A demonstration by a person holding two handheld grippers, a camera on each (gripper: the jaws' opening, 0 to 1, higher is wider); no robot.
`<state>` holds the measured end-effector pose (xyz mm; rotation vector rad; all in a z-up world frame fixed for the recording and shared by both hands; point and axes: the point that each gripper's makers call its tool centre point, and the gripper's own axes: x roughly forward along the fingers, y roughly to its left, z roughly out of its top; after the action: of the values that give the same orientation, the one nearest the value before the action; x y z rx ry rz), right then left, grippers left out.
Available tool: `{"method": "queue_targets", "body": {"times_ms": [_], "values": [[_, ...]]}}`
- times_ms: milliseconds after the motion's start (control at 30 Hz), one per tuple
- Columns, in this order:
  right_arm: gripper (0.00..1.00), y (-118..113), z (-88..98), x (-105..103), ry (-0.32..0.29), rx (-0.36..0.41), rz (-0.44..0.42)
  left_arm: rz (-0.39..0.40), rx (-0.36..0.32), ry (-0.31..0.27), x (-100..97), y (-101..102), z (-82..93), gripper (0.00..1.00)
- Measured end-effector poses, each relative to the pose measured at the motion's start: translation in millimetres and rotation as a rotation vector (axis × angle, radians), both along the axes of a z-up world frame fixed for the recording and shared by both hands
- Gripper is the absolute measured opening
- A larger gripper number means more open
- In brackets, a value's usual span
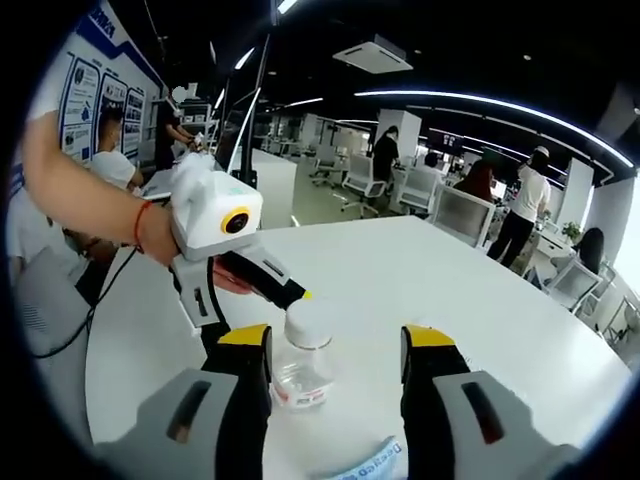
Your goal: Arrange the tabletop items into an orderly group along one side of the table until the central work area is clear of visible clutter.
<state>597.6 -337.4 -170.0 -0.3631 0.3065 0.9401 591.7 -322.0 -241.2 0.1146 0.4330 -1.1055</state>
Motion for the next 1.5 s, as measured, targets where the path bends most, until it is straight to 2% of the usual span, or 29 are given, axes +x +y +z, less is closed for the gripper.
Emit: {"method": "queue_targets", "body": {"times_ms": [400, 633, 700, 867, 1300, 1500], "values": [[0.58, -23, 0.7, -11, 0.048, -0.033, -0.013, 0.071, -0.020, 0.000, -18.5, 15, 22.8, 0.79], [0.57, -37, 2.4, -18, 0.062, -0.053, -0.017, 0.110, -0.029, -0.010, -33.6, 24, 38.6, 0.80], [0.57, -42, -0.6, -22, 0.088, -0.063, -0.017, 0.122, -0.028, -0.010, -39.7, 27, 41.8, 0.80], [0.57, -50, -1.5, -34, 0.106, -0.087, -0.010, 0.148, -0.024, -0.014, -55.1, 32, 50.0, 0.81], [0.56, -68, -4.5, -52, 0.140, -0.124, -0.020, 0.179, -0.025, -0.017, -90.6, 32, 66.2, 0.83], [0.54, -75, -11.5, -63, 0.178, -0.138, -0.029, 0.195, -0.021, -0.016, -106.8, 33, 72.2, 0.83]]}}
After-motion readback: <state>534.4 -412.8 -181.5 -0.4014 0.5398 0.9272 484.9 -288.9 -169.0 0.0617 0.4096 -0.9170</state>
